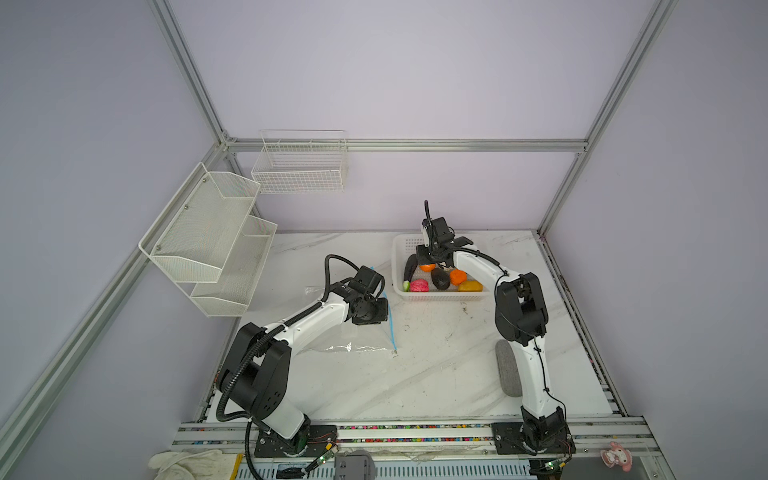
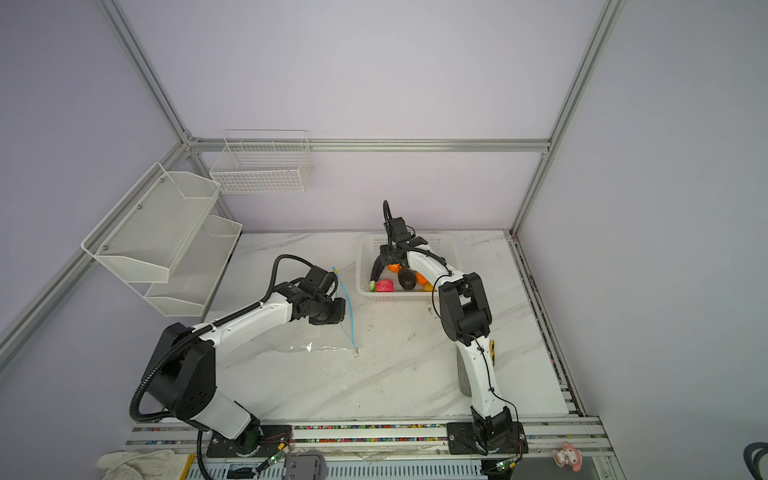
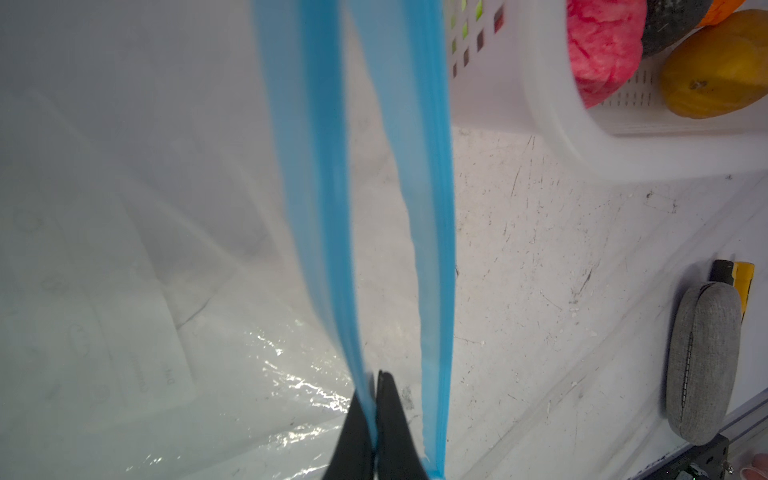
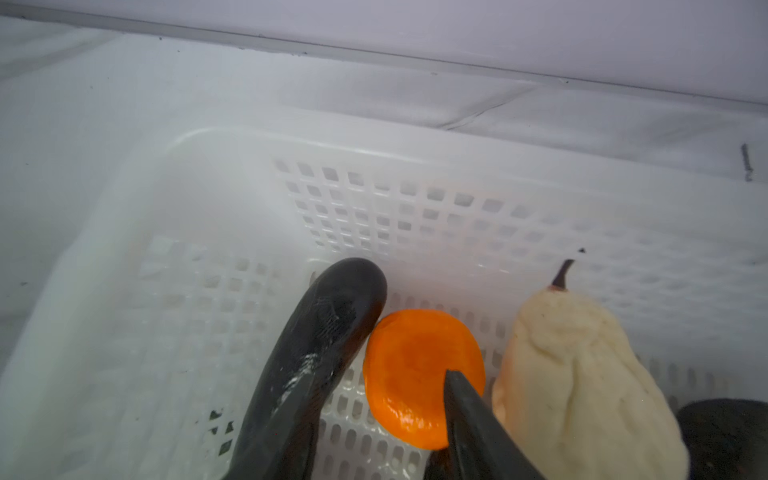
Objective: Place the food in the zip-top bag and seal the zipper
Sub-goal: 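Lower the right gripper toward the orange among the fruit, then close the right gripper on the orange and lift it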
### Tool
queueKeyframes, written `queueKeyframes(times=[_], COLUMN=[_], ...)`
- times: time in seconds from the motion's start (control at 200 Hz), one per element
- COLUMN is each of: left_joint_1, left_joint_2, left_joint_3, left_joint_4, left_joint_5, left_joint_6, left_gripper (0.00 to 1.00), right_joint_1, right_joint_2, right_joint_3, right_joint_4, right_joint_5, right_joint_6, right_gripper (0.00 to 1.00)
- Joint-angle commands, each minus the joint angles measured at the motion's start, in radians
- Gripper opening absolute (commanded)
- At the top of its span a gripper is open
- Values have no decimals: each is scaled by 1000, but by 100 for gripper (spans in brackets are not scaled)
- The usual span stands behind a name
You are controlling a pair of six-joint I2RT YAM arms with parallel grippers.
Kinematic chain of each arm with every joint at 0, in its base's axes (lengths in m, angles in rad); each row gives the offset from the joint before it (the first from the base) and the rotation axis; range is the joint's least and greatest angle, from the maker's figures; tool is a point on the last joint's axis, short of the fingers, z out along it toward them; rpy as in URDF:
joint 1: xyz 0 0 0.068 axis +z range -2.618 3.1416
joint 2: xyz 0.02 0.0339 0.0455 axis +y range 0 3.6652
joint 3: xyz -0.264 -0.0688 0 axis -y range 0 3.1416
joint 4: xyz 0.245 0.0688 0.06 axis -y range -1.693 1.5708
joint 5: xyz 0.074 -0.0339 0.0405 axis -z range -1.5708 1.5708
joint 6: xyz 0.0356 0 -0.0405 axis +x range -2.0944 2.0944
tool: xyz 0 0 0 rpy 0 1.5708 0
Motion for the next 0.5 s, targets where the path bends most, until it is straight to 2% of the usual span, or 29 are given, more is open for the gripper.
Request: queueKeyframes(times=[0.0, 0.22, 0.325, 0.495], left_joint_1=[5, 8, 8, 9], left_joint_2=[0, -6, -7, -11], left_joint_3=[104, 100, 100, 95], left_joint_4=[-14, -17, -17, -23], left_joint_5=[13, 4, 3, -1], left_joint_6=[30, 31, 30, 30], left_gripper=[0, 0, 0, 0], right_joint_1=[5, 5, 5, 5], right_joint_2=[17, 46, 72, 113], right_joint_3=[67, 85, 92, 115], right_joint_4=[-91, -110, -122, -140], right_joint_5=[55, 94, 102, 109], right_joint_6=[-29, -34, -30, -28], right_gripper=[53, 61, 70, 71])
